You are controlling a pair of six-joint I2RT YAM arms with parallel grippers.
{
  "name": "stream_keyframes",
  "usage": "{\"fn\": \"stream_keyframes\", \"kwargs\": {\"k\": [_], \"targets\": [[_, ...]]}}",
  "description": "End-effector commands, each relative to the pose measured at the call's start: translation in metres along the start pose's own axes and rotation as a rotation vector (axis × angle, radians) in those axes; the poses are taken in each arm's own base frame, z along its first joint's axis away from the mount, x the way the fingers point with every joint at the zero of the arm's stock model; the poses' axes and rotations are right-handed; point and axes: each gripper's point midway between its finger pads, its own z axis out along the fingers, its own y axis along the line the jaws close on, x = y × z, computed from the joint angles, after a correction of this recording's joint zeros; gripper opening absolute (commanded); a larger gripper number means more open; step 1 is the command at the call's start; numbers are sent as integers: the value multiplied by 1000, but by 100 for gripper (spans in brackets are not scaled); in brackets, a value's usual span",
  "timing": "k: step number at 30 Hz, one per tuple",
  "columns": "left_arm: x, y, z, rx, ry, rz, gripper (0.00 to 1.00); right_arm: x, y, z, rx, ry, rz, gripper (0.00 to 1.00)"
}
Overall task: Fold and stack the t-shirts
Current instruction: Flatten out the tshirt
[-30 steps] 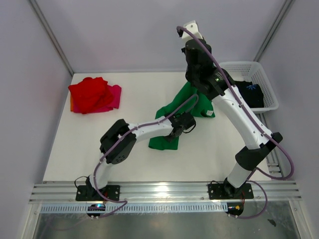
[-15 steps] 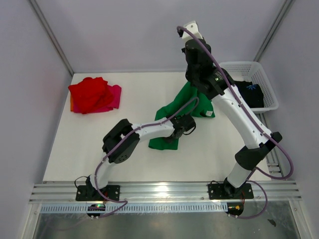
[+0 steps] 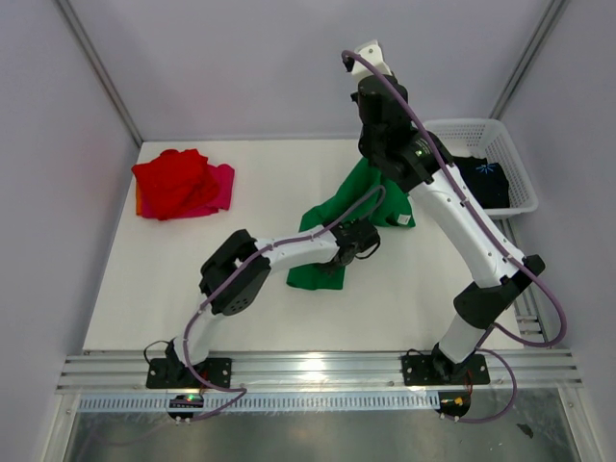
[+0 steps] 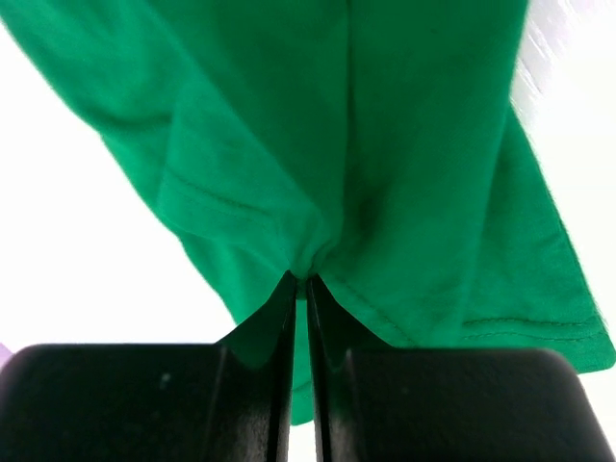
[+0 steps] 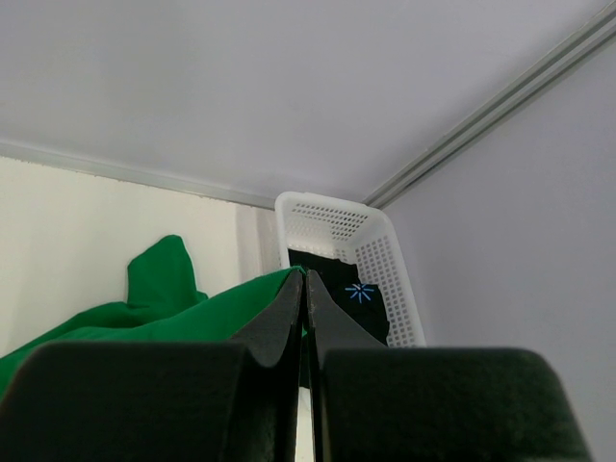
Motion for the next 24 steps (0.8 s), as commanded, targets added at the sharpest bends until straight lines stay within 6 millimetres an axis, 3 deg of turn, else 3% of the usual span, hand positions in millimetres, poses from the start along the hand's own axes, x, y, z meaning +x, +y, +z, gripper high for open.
{"fn": "stream_keyframes", "kwargs": {"k": [1, 7, 12, 15, 19, 20, 21, 24], "targets": [[-18, 19, -22, -62, -37, -18, 8, -7, -8, -2, 12, -23, 36, 3], [-47, 50, -68, -114, -132, -77, 8, -6, -7, -1, 12, -19, 33, 3], [-58, 80, -92, -222, -176, -122, 9, -5, -9, -2, 18, -18, 37, 3], [-66, 112, -109, -323, -215, -206, 11, -8, -16, -4, 35, -25, 50, 3], [-73, 172, -144, -409, -280, -410, 11, -10, -34, -8, 95, -26, 65, 3], [-67, 221, -169, -467, -319, -557, 11, -12, -50, -13, 138, -32, 81, 3], [-66, 222, -169, -467, -320, -558, 11, -12, -50, -13, 140, -31, 81, 3], [-57, 266, -201, -542, -383, -679, 11, -16, -72, -21, 199, -43, 112, 3]]}}
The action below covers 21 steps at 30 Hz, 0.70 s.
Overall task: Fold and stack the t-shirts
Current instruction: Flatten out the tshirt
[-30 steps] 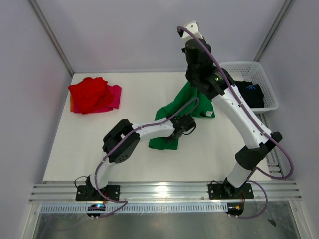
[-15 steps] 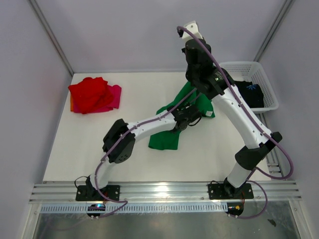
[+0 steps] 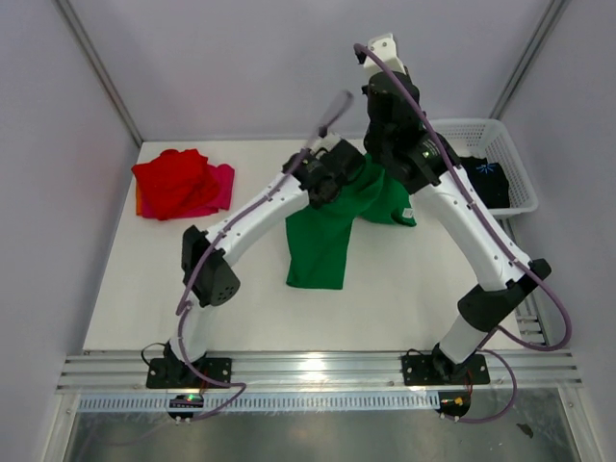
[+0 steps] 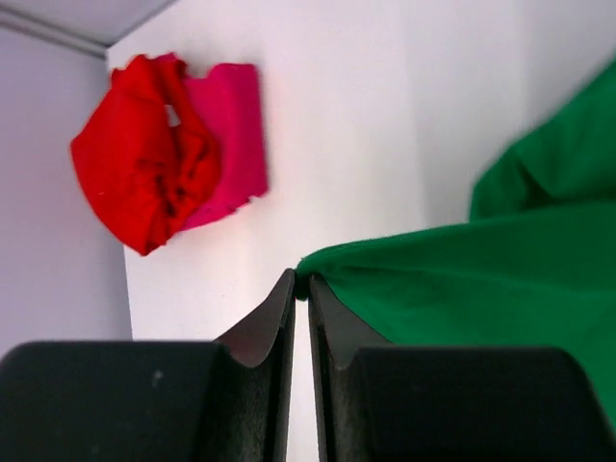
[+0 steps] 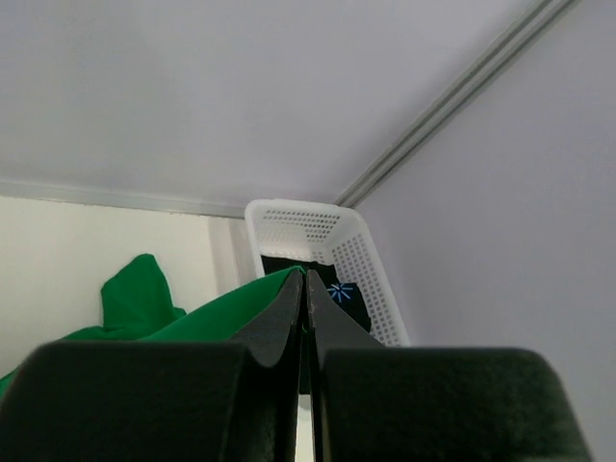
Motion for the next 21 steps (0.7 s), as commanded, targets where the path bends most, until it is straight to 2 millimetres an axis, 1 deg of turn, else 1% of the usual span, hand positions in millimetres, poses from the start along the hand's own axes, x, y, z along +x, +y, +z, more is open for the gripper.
{"fn": "stream_keyframes", "kwargs": {"k": [1, 2, 4, 5, 6, 8, 9, 11, 12, 14, 15, 16, 18, 19, 20, 21], "targets": [[-41, 116, -44, -150, -149, -321, 11, -16, -56, -18, 125, -38, 95, 3], [-45, 139, -51, -162, -172, -382, 11, -17, -62, -20, 137, -40, 102, 3], [-48, 164, -59, -181, -200, -467, 12, -21, -78, -27, 162, -55, 123, 3], [-48, 186, -68, -188, -224, -528, 12, -21, -84, -30, 178, -52, 126, 3], [-51, 198, -74, -190, -246, -570, 12, -23, -94, -35, 191, -59, 139, 3], [-53, 221, -87, -208, -285, -621, 12, -24, -106, -40, 219, -63, 143, 3], [-53, 235, -99, -207, -314, -639, 12, -25, -114, -44, 229, -68, 154, 3], [-56, 250, -113, -205, -350, -673, 12, -26, -122, -49, 241, -71, 166, 3], [-54, 260, -122, -212, -367, -691, 11, -25, -125, -50, 251, -66, 170, 3], [-53, 271, -134, -202, -392, -712, 11, -23, -134, -56, 262, -63, 184, 3], [-50, 281, -145, -186, -415, -735, 11, -22, -140, -60, 272, -59, 192, 3], [-51, 286, -152, -171, -436, -755, 11, -22, -149, -65, 283, -61, 209, 3], [-50, 297, -168, -129, -477, -794, 11, -20, -160, -72, 304, -57, 230, 3], [-46, 309, -183, -105, -514, -830, 10, -20, -165, -75, 311, -57, 238, 3], [-47, 313, -191, -83, -541, -852, 9, -19, -174, -80, 318, -62, 253, 3], [-47, 317, -196, -65, -558, -863, 9, -20, -177, -82, 321, -64, 258, 3]]}}
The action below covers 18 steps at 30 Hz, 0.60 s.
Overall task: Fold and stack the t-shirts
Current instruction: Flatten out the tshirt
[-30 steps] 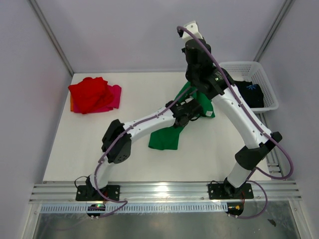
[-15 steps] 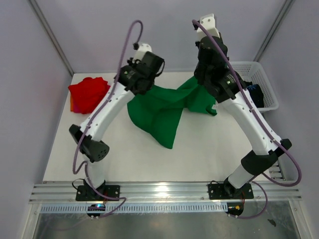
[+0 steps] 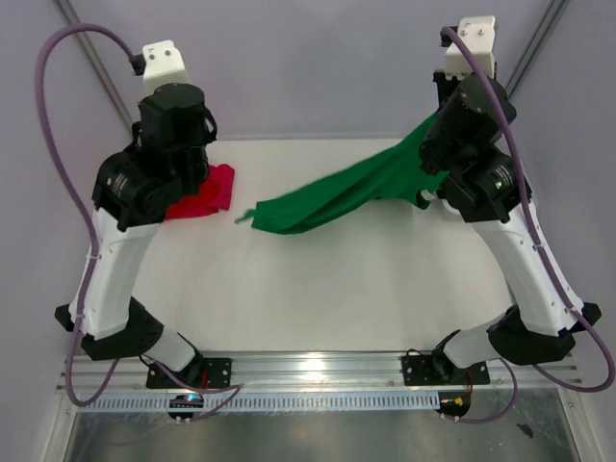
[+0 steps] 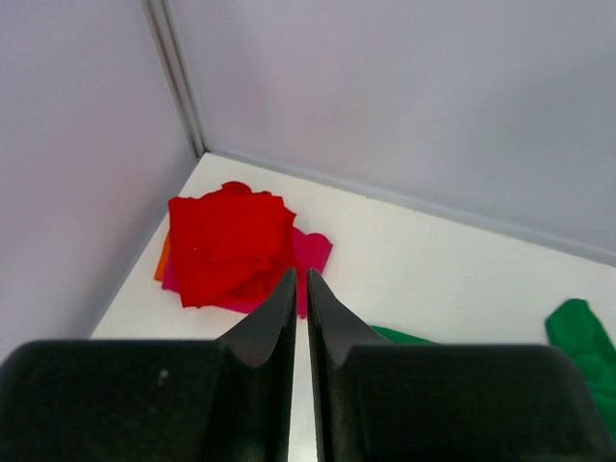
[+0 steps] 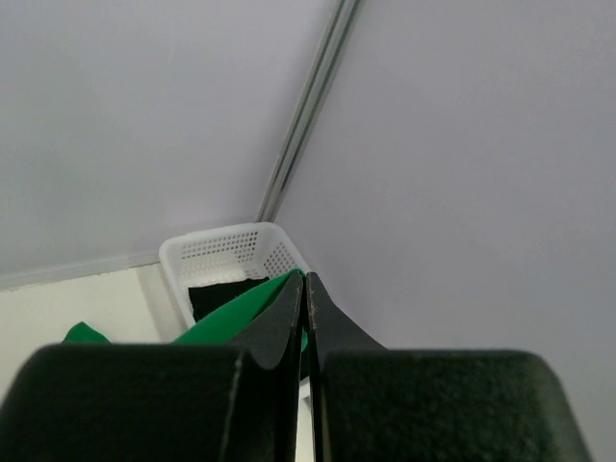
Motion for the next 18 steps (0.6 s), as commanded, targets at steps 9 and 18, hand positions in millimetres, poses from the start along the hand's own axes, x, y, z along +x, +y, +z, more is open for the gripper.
{"fn": "stream_keyframes", "kwargs": {"k": [9, 18], "targets": [[8, -25, -15, 241, 5, -12, 10, -6, -42, -16, 62, 3, 74, 3], [240, -138, 9, 510, 535, 167, 39, 5, -14, -14, 25, 23, 16, 3]]}}
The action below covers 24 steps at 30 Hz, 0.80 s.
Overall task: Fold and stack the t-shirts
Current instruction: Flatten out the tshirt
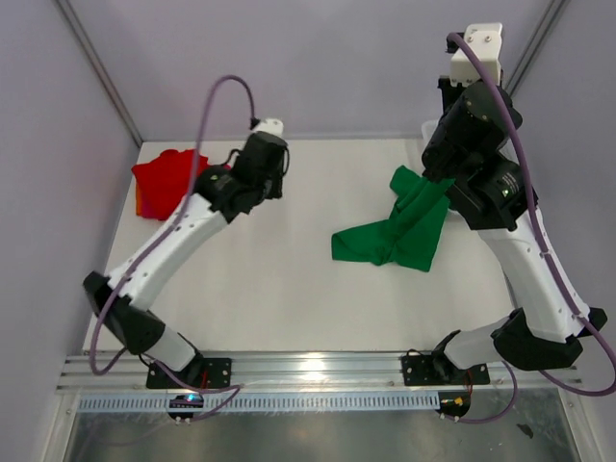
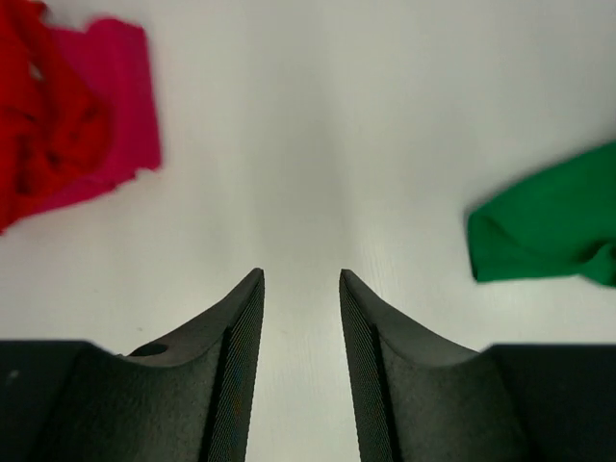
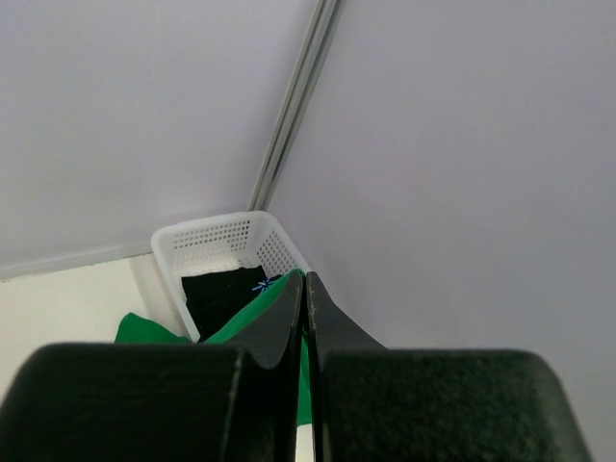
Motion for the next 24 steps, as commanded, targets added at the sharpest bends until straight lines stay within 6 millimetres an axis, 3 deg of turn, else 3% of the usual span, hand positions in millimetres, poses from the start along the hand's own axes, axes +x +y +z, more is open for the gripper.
{"fn": "stream_keyframes", "kwargs": {"k": [1, 3, 4, 6, 7, 8, 12, 13, 15, 19, 23, 24], "targets": [[66, -53, 37, 157, 196, -2, 41, 3, 6, 0, 2, 9, -2, 3], [82, -68, 46, 162, 236, 55, 41, 5, 11, 1, -7, 12, -10, 3], [95, -90, 51, 181, 266, 114, 41, 5, 14, 2, -10, 12, -9, 3], [111, -106, 50, 182, 304, 230, 41, 8, 24, 4, -17, 18, -23, 3], [113, -131, 39, 230, 297, 271, 41, 9, 28, 5, -18, 20, -32, 3], [128, -145, 42, 249, 328, 312, 40, 10, 31, 6, -18, 23, -39, 3], [147, -202, 18, 371, 341, 367, 41, 15, 50, 11, -26, 31, -65, 3], [140, -212, 13, 391, 324, 360, 41, 15, 53, 11, -30, 31, -66, 3], [154, -227, 10, 411, 353, 379, 41, 16, 60, 13, -33, 31, -69, 3], [157, -245, 13, 405, 339, 365, 41, 16, 66, 15, -35, 29, -69, 3], [169, -264, 28, 397, 329, 323, 41, 14, 65, 15, -32, 26, -51, 3], [180, -272, 37, 397, 342, 326, 41, 12, 64, 15, -36, 24, -47, 3]]}}
